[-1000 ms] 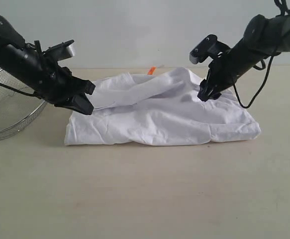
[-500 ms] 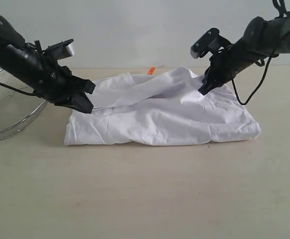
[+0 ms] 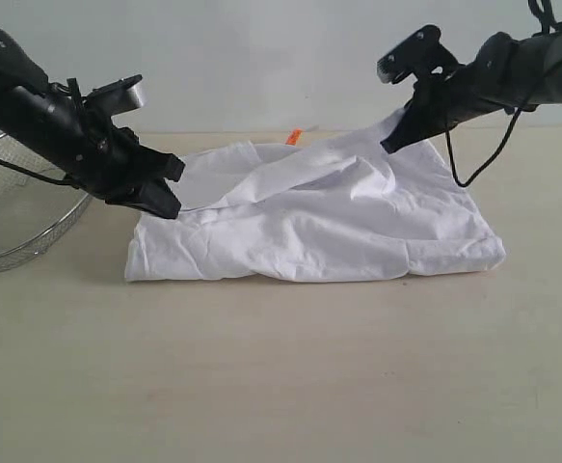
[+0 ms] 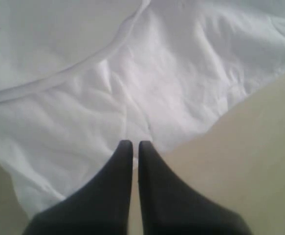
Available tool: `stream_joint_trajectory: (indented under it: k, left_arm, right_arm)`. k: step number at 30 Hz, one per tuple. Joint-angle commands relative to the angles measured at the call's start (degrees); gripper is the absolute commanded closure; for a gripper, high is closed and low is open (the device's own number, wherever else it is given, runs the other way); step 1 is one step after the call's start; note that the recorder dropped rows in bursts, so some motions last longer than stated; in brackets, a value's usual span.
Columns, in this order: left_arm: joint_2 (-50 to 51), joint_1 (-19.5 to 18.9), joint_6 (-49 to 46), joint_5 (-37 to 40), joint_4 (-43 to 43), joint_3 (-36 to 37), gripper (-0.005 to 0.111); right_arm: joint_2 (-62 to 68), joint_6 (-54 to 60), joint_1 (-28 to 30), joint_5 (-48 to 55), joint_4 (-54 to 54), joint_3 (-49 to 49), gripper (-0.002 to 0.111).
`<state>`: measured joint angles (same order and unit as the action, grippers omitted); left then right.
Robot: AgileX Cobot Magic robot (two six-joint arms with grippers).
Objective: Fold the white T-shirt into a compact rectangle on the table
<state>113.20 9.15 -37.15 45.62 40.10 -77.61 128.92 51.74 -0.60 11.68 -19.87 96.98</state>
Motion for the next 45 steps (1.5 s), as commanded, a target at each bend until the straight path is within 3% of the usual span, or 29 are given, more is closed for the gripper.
stream_joint_trajectory:
  k: [1,4,6,8,10,11,12,16,22,31,39,45]
  left_arm:
    - [0.14,0.16,0.08,-0.25,0.52,0.25,0.102]
    - [0.14,0.16,0.08,-0.14,0.52,0.25,0.102]
    - [0.14,0.16,0.08,-0.14,0.52,0.25,0.102]
    - [0.14,0.16,0.08,-0.14,0.52,0.25,0.102]
    - [0.14,0.16,0.08,-0.03,0.52,0.25,0.102]
    - [0.14,0.16,0.08,0.07,0.52,0.25,0.102]
    - [0.14,0.16,0.08,0.20,0.52,0.25,0.102]
    - [0.14,0.16,0.08,1.08,0.52,0.25,0.102]
    - [0.14,0.16,0.30,3.40,1.02,0.25,0.102]
    - [-1.21,0.66,2.41,8.39,1.20,0.25,0.102]
    - [5.90,2.47,2.84,3.00,-0.69,0.25,0.102]
    - [9.13,2.47,5.85,0.23,-4.34,0.25,0.102]
  right_arm:
    - [-0.24,-1.68,1.13,-2.81,0.24,0.17,0.108]
    - [-0.24,-4.05,2.41,-3.29,0.24,0.17,0.108]
    - [-0.24,-5.86,3.50,-3.19,0.14,0.17,0.100]
    - [-0.24,-7.52,4.08,-3.08,0.03,0.17,0.077]
    - [-0.24,-8.74,4.35,-3.08,-0.24,0.17,0.043]
    - [-0.24,-10.17,4.46,-3.61,-0.42,0.17,0.032]
    - [-0.24,-11.97,4.51,-3.73,-0.51,0.17,0.031]
    - [-0.24,-19.82,4.95,-2.80,-0.51,0.17,0.055]
    - [-1.58,-22.98,5.04,8.62,-0.79,0.30,0.109]
    - [-7.49,-24.90,5.04,30.82,-8.04,-1.23,0.108]
    - [-19.62,-25.30,4.54,21.13,-8.77,-27.16,0.109]
    - [-16.31,-25.31,3.95,12.59,-8.91,-33.16,0.109]
